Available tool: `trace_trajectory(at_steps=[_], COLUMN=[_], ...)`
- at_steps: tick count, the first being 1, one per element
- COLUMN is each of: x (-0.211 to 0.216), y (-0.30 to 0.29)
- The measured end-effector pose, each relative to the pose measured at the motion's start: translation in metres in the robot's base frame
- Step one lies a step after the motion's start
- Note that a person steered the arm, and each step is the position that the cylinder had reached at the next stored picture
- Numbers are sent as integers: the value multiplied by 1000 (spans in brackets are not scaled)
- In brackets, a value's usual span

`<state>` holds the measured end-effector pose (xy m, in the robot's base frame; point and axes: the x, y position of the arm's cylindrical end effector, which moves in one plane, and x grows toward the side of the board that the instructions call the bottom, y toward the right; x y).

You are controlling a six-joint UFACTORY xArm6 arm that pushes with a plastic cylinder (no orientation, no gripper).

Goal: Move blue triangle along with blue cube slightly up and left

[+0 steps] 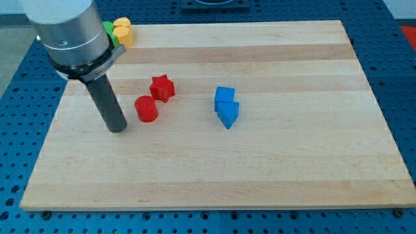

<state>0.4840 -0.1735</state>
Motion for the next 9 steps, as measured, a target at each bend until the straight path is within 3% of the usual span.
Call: trace_trajectory(at_steps=[3, 4, 5, 7, 9], x=[-26, -21, 19, 23, 0], y=[56, 56, 54, 172, 205])
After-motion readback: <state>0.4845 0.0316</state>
